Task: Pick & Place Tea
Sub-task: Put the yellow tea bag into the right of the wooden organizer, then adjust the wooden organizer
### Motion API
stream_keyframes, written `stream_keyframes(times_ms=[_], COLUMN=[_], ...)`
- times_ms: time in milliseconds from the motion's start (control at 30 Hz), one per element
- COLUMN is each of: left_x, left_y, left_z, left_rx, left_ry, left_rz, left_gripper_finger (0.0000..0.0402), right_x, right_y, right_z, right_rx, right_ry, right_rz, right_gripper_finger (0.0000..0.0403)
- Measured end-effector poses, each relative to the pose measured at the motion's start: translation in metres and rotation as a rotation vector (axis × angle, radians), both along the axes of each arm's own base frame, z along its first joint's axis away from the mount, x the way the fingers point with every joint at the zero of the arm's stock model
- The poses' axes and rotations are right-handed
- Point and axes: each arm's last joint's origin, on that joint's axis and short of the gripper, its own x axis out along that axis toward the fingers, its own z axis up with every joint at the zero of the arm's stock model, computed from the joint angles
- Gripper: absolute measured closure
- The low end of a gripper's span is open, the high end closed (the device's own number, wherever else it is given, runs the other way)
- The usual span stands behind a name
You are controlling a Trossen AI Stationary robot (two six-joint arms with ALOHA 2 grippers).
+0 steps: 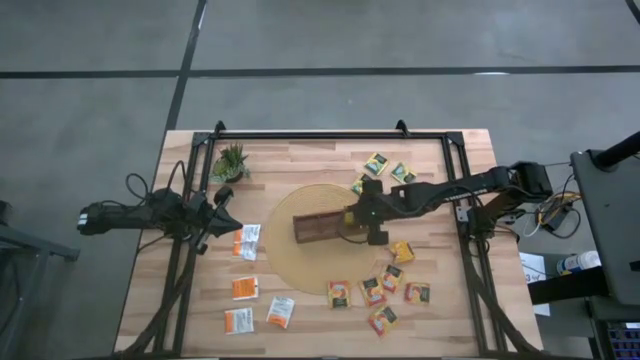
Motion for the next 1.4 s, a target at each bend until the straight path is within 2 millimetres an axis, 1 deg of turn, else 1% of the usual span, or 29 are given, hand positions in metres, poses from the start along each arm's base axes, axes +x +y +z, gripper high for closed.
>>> stream_keyframes(times_ms=[100,200,367,533,833,1100,1167,1333,1400], left_x=[0.000,0.000,0.000,0.000,0.000,0.000,0.000,0.000,0.000], left_y=[0.000,0.000,0.000,0.000,0.000,0.000,0.000,0.000,0.000], left_z=[0.000,0.000,0.000,0.000,0.000,0.000,0.000,0.000,0.000], left_rx=[0.000,0.000,0.000,0.000,0.000,0.000,0.000,0.000,0.000], left_ry=[0.000,-0.001,0.000,0.000,0.000,0.000,0.000,0.000,-0.001], left_rz=[0.000,0.000,0.000,0.000,0.000,0.000,0.000,0.000,0.000], left_gripper_finger=[0.0402,0.0402,0.0401,0.0402,0.0402,0.0402,0.0402,0.0402,0.0402], right_x=[0.000,-0.002,-0.004,-0.005,-0.005,-0.006,-0.007,-0.005,-0.003], right_y=[-0.006,-0.008,-0.005,0.000,0.001,0.002,0.003,0.003,0.003], right_z=[0.000,0.002,0.007,0.007,0.004,0.003,0.000,-0.007,-0.012], right_rx=[-0.077,-0.081,-0.003,0.154,0.171,0.192,0.218,0.217,0.216], right_ry=[-0.001,0.002,-0.020,-0.017,-0.011,0.000,0.018,0.041,0.063], right_rz=[-0.071,-0.080,-0.035,0.017,-0.016,-0.005,0.006,0.009,0.007], right_gripper_finger=[0.0394,0.0394,0.0394,0.0394,0.0394,0.0394,0.0394,0.0394,0.0394])
